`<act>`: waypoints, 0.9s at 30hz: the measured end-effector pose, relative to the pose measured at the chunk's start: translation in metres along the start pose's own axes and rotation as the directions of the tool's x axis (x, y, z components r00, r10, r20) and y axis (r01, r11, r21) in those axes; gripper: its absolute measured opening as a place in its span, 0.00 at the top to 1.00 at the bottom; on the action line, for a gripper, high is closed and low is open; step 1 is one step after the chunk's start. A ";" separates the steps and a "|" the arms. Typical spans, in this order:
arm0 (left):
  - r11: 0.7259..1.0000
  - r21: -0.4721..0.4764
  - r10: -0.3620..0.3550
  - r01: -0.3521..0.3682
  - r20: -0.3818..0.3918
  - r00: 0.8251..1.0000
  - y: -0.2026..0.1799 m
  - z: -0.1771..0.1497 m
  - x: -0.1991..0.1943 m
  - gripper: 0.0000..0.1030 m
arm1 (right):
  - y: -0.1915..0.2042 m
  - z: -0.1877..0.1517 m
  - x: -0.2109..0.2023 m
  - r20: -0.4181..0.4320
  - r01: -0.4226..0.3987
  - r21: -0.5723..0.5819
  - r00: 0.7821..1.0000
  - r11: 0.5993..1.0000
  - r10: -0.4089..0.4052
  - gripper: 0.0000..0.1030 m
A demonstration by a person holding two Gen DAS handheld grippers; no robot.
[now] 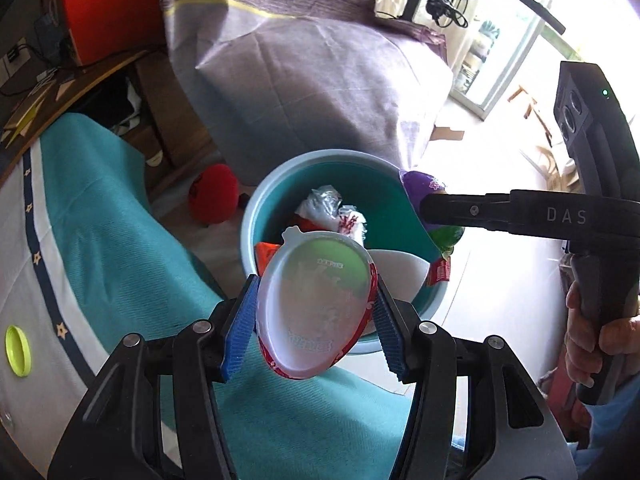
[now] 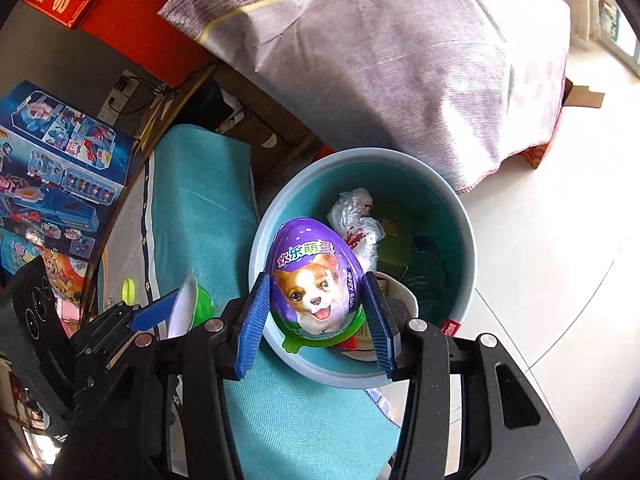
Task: Collect trash
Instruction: 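Carry bowl and egg toy over the teal bin and release both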
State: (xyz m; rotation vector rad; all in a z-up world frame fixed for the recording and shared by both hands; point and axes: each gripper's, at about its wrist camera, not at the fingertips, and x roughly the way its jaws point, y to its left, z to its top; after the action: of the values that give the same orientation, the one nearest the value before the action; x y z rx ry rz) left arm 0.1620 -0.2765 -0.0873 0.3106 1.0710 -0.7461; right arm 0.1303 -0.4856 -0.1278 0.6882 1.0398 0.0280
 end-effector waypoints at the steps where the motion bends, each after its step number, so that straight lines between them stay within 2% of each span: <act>1: 1.000 0.005 -0.003 0.003 -0.005 1.000 -0.003 0.002 0.004 0.46 | -0.003 0.002 0.000 0.000 0.001 0.003 1.000 1.000 -0.001 0.57; 6: 0.999 0.016 -0.030 0.030 -0.036 0.999 -0.014 0.013 0.027 0.46 | -0.014 0.008 0.001 -0.004 0.004 0.018 1.000 1.000 -0.004 0.57; 16: 0.999 0.022 -0.036 0.037 -0.048 0.998 -0.016 0.021 0.041 0.44 | -0.015 0.017 0.008 -0.018 0.018 0.024 1.000 1.000 -0.017 0.57; 18: 0.999 0.025 -0.034 0.035 -0.042 0.999 -0.016 0.022 0.040 0.40 | -0.013 0.018 0.008 -0.018 0.018 0.021 1.000 1.000 -0.018 0.57; 20: 0.999 0.023 -0.030 0.031 -0.038 0.999 -0.017 0.023 0.040 0.31 | -0.011 0.019 0.009 -0.017 0.019 0.018 1.000 1.000 -0.018 0.57; 21: 0.999 0.021 -0.025 0.026 -0.034 0.999 -0.016 0.023 0.039 0.23 | -0.010 0.019 0.009 -0.017 0.018 0.016 1.000 1.000 -0.018 0.57; 22: 1.000 0.018 -0.016 0.016 -0.028 0.999 -0.015 0.022 0.038 0.18 | -0.009 0.019 0.009 -0.017 0.018 0.015 1.000 1.000 -0.018 0.57; 27: 1.000 -0.004 -0.011 0.011 -0.019 1.000 -0.008 0.021 0.033 0.14 | -0.004 0.018 0.011 -0.021 0.022 0.009 1.000 1.000 -0.022 0.57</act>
State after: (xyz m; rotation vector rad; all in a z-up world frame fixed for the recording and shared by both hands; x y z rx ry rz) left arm 0.1798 -0.3078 -0.1057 0.3089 1.0930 -0.7518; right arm 0.1494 -0.4948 -0.1325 0.6856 1.0677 0.0115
